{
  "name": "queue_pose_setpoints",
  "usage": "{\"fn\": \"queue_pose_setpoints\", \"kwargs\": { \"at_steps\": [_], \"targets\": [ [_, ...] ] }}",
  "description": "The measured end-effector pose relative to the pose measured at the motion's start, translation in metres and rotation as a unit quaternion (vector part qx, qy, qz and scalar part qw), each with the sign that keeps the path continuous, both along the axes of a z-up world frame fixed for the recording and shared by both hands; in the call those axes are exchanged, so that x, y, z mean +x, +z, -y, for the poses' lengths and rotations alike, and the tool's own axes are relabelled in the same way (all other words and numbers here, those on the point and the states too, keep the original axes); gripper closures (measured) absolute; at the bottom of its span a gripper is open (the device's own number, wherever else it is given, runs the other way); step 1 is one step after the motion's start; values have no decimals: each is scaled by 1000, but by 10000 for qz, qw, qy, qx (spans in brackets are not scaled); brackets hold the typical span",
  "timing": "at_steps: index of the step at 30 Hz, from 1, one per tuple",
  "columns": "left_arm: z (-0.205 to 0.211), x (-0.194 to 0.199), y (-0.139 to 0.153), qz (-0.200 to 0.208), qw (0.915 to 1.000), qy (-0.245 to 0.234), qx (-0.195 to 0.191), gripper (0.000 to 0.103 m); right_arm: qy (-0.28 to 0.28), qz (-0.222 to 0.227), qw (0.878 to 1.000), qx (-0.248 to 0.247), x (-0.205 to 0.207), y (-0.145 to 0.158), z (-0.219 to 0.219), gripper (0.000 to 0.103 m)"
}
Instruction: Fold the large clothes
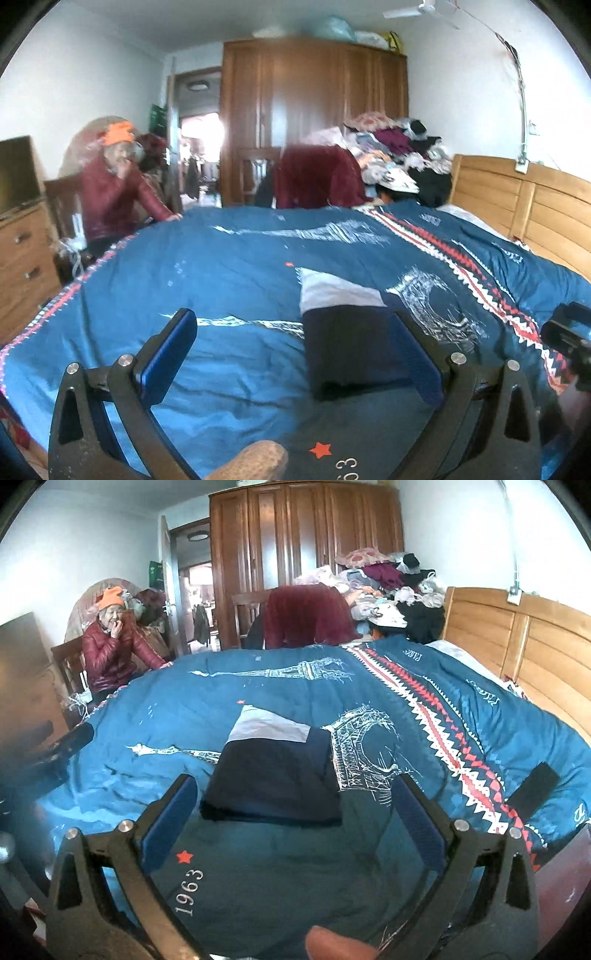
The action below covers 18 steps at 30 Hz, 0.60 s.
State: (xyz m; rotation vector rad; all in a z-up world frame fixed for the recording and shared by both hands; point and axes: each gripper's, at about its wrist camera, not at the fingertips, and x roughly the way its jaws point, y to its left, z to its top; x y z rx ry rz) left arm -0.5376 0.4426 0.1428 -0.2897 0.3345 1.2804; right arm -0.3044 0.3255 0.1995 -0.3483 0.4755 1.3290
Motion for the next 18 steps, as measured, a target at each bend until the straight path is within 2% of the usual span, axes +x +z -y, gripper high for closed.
{"fn": "queue_pose_setpoints", "kwargs": {
  "at_steps": [4,7,11,18],
  "targets": [
    [13,-1,9,-52,10000,-32,-51,0,-69,57,10000,22,-4,4,6,0],
    [15,0,13,-91,9998,-42,-171,0,-138,-69,9998,-130,-3,0,5,0],
    [15,1,15,-42,9995,-95,-307,0,-214,-17,9994,-255,-7,-3,7,0],
    [16,6,26,-22,9997,-126,-210,0,-353,-23,9991,-220,3,7,11,0]
  ]
}}
